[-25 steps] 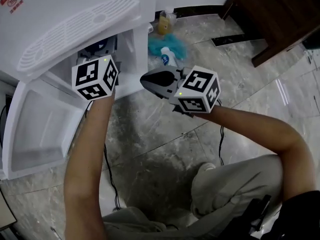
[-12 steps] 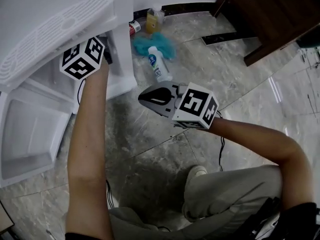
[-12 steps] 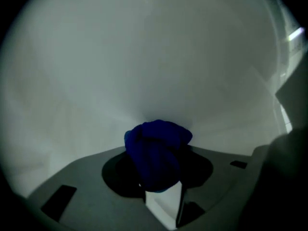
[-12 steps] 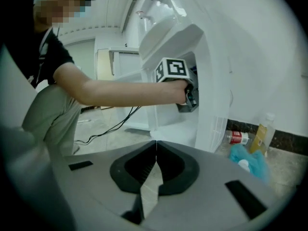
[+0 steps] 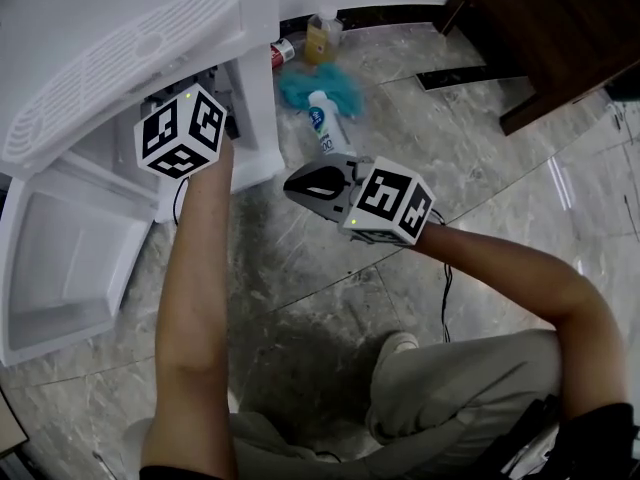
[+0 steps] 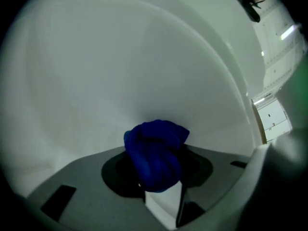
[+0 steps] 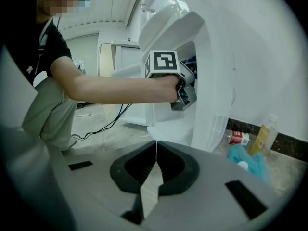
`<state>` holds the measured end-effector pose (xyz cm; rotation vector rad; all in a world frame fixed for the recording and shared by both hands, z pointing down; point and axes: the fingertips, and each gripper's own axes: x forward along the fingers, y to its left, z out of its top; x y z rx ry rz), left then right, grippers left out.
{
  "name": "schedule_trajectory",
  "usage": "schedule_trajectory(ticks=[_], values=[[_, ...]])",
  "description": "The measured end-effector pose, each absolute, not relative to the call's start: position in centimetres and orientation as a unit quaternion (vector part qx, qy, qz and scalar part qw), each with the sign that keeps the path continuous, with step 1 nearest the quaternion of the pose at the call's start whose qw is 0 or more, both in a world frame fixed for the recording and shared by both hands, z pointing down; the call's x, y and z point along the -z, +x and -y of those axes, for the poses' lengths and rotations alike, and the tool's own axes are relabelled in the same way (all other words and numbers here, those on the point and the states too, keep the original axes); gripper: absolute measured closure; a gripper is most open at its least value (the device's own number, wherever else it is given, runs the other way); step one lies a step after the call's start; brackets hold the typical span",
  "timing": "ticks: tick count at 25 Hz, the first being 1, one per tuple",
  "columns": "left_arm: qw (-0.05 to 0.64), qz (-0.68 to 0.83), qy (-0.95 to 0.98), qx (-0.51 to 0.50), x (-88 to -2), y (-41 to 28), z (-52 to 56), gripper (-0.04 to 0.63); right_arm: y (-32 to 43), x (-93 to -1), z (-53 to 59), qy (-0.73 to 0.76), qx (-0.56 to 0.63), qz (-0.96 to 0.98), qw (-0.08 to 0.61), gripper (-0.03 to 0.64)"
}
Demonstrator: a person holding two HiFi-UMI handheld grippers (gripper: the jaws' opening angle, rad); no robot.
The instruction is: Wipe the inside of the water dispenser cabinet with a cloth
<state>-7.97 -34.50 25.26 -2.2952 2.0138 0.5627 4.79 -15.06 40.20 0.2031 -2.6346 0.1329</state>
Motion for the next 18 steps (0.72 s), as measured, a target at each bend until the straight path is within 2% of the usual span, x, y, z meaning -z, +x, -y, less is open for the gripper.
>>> schedule_trajectory(ticks=[7, 15, 18], values=[[0.024, -0.658, -0.743, -0.124, -24.6, -8.5, 37.1, 0.430, 6.6, -41.2, 14.4, 0.089, -0.074, 0.959, 0.257, 0.618], [0.031, -0.648, -0.744, -0.160, -25.4, -6.9, 34.8, 0.430, 5.7, -42.2, 15.1, 0.084, -0.063, 0.958, 0.269, 0.618], [0.029, -0.650, -0.745, -0.143, -25.1, -7.4, 36.1, 0.430, 5.3, -42.2, 14.5, 0.072, -0.057, 0.958, 0.272, 0.618]])
